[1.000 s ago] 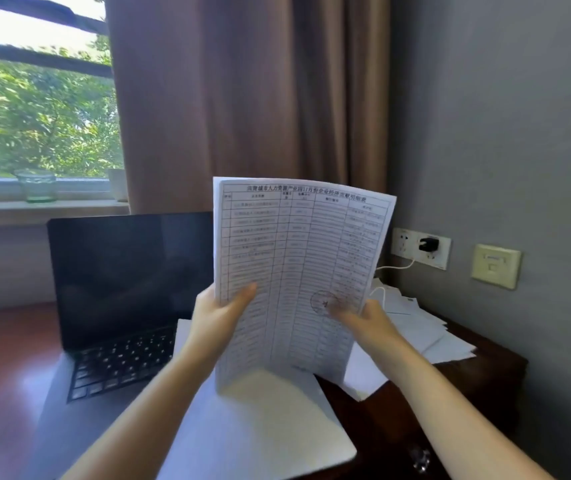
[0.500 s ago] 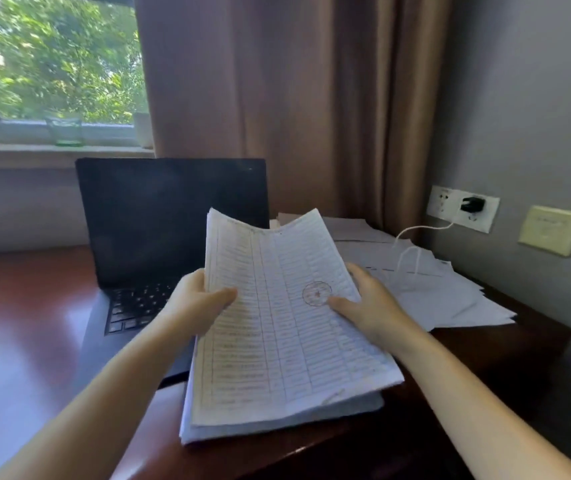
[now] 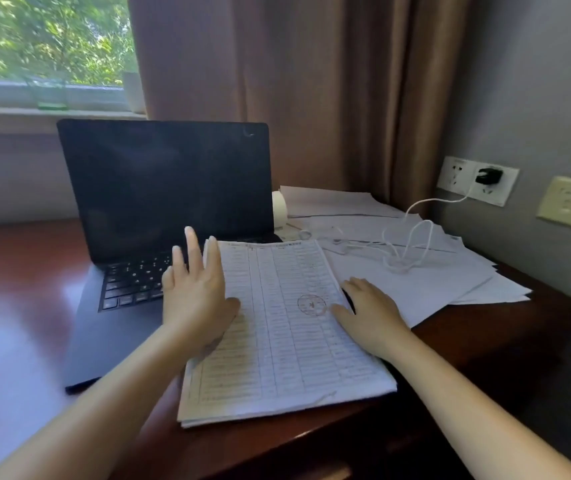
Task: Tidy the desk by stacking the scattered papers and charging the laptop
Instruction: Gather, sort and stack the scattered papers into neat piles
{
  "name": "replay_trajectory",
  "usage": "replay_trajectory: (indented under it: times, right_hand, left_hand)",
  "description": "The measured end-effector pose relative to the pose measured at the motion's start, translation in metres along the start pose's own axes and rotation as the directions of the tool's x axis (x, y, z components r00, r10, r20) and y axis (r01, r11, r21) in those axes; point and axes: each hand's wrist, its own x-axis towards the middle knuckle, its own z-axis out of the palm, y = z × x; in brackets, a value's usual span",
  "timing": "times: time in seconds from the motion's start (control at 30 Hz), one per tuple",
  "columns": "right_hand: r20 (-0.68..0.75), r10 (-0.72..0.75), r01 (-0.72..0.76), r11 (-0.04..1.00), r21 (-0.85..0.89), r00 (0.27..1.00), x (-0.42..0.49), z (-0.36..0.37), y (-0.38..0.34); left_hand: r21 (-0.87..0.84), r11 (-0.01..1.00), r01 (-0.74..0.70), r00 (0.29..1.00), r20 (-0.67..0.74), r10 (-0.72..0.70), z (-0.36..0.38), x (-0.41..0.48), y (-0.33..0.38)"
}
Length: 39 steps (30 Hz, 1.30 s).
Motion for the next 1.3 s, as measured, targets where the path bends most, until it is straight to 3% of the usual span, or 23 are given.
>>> replay_trajectory:
  times: [0.1,0.23,0.37,0.6,0.83,1.07,1.17,1.3]
  right_hand:
    - [-0.052,0.019,-0.027,0.986,-0.167,0.998,0.004,-0.01,0.012]
    - [0.107,0.158,-0.132,0.966,-0.222,0.982,0.007,-0.019,0.025]
    - [0.205,0.244,-0.195,0.953,-0.233,0.948,0.009,-0.035,0.028]
    - [0.058,0.188,-0.148,0.898,-0.415,0.98,0.016,-0.043,0.023]
    - [0.137,0.244,-0.186,0.922,-0.34,0.96,0.006,-0.06,0.04]
    - [-0.131,0.276,-0.303,0.906,-0.297,0.952,0.0,-0.054,0.073]
    - [-0.068,0.325,-0.332,0.916,-0.224,0.943,0.0,-0.055,0.07]
    - [0.065,0.269,-0.237,0.923,-0.303,0.961,0.004,-0.05,0.053]
  left_hand:
    - [0.083,0.983,-0.162,0.987,0.03,0.16,-0.005,0.006,0.024]
    - [0.021,0.957,-0.288,0.945,0.166,0.281,0.009,0.009,0.052]
    - [0.014,0.964,-0.266,0.96,0.093,0.264,0.03,0.008,0.05]
    - [0.015,0.972,-0.234,0.972,0.04,0.233,0.034,0.007,0.048]
    - [0.01,0.97,-0.244,0.969,0.045,0.244,0.034,0.005,0.045]
    - [0.006,0.97,-0.242,0.97,0.035,0.242,0.036,0.006,0.045]
    - [0.006,0.969,-0.247,0.969,0.034,0.246,0.036,0.007,0.045]
    - [0.004,0.97,-0.245,0.969,0.029,0.245,0.035,0.005,0.046]
